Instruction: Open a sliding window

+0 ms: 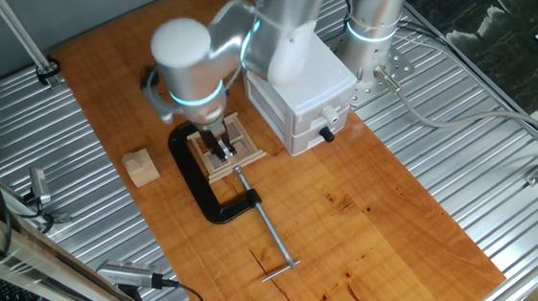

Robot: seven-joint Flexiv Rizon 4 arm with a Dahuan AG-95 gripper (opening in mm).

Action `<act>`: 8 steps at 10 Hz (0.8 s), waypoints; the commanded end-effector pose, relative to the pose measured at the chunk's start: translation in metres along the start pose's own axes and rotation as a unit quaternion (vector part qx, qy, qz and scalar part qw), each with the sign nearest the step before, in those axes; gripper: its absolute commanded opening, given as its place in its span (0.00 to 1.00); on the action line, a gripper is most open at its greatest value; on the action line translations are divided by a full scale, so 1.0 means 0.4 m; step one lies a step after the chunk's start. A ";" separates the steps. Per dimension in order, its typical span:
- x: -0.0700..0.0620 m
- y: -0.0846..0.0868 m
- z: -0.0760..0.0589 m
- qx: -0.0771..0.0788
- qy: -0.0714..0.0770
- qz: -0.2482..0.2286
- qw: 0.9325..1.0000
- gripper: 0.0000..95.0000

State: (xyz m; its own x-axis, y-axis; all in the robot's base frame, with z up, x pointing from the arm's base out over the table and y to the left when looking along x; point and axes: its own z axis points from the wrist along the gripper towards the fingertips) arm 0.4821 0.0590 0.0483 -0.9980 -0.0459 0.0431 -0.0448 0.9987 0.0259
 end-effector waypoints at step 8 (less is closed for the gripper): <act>0.080 -0.108 -0.201 -0.009 -0.043 0.004 0.999 0.00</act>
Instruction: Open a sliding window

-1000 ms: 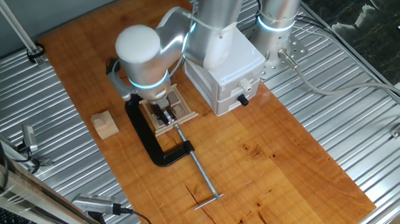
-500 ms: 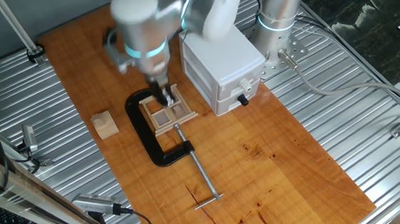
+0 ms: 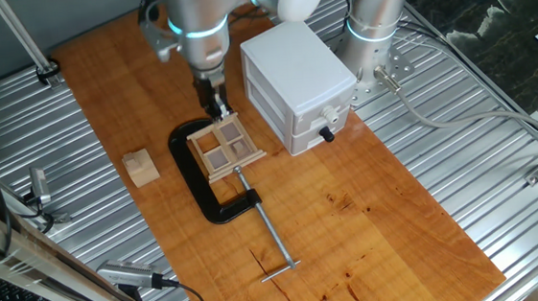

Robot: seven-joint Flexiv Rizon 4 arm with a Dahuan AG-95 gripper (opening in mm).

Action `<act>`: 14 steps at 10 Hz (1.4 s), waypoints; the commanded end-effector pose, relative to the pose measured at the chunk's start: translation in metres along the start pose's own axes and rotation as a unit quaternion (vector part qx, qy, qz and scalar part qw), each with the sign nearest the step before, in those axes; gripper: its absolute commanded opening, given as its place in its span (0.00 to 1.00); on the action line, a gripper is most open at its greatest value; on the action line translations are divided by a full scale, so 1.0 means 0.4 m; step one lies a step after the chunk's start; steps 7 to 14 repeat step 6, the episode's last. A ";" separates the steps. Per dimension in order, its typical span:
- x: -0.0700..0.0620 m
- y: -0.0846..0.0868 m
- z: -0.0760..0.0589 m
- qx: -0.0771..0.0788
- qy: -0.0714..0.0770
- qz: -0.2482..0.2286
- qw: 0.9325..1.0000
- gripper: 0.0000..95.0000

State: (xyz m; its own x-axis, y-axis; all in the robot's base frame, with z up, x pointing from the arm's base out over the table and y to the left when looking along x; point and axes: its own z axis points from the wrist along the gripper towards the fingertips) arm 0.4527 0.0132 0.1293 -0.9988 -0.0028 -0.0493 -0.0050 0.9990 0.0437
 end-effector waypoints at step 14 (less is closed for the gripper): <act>-0.003 -0.006 -0.002 0.003 0.006 -0.035 0.999 0.00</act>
